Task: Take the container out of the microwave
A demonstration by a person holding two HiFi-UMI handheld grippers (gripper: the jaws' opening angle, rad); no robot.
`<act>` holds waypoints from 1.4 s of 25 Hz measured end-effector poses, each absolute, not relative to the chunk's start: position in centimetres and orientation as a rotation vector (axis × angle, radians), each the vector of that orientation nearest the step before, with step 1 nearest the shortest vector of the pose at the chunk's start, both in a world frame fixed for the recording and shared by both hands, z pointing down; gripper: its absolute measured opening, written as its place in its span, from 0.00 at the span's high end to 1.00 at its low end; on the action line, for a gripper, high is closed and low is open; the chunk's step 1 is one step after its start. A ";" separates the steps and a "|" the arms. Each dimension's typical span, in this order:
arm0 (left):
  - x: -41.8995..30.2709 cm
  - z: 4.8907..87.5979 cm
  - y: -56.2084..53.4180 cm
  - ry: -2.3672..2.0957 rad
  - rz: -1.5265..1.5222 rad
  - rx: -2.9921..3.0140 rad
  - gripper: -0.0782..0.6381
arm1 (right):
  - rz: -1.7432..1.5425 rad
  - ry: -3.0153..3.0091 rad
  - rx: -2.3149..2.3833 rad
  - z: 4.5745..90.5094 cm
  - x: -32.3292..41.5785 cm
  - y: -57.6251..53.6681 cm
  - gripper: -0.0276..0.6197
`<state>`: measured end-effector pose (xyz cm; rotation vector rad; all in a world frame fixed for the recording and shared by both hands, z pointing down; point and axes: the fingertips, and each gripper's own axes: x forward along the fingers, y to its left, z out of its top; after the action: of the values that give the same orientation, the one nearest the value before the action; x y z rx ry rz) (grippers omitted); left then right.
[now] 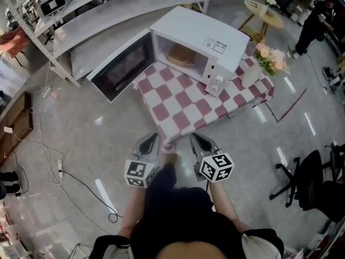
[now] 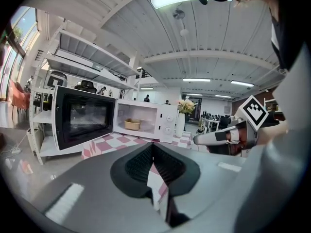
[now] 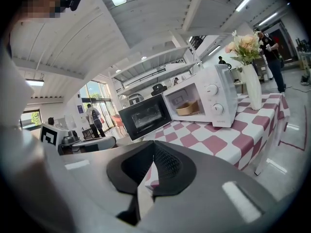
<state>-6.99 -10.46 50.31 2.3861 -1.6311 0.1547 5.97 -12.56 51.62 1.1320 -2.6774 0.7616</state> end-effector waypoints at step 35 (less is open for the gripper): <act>-9.2 50.4 -24.1 -1.500 0.101 2.467 0.88 | 0.746 -2.620 1.262 51.7 3.3 -23.0 0.96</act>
<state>-9.22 -24.13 50.38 2.4671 -1.4999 0.1010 3.26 -23.03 51.66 1.2620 -2.6199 0.7459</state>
